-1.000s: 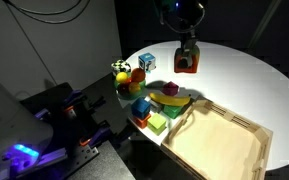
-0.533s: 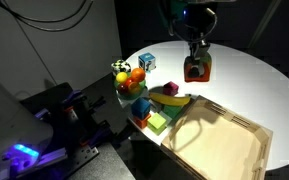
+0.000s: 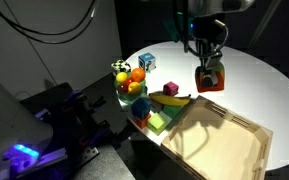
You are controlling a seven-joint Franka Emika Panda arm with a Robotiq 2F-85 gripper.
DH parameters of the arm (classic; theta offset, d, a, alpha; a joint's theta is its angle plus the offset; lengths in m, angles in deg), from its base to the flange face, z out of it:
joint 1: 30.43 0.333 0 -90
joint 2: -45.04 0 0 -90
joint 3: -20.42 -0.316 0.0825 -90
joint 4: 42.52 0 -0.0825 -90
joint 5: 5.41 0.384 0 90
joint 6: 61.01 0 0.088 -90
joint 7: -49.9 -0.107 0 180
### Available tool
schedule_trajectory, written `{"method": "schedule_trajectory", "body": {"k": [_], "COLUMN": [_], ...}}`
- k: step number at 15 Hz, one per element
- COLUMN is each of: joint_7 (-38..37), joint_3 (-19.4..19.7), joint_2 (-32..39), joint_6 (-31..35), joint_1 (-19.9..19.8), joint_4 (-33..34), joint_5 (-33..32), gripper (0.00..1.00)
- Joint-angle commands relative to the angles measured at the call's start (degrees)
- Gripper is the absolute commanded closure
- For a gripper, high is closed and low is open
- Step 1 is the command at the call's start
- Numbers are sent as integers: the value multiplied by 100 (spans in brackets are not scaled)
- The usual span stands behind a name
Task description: Put the plush block on the wooden tray
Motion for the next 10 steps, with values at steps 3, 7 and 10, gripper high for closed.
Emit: {"method": "schedule_trajectory", "body": {"k": [3, 7, 10], "joint_7": [-443, -519, -433], "joint_3": [286, 420, 431], "joint_2": [302, 351, 286], "joint_6": [258, 257, 224], "joint_1": [81, 146, 160], "joint_4": [38, -3, -57], "joint_5": [-619, -788, -748], "gripper": [92, 53, 44]}}
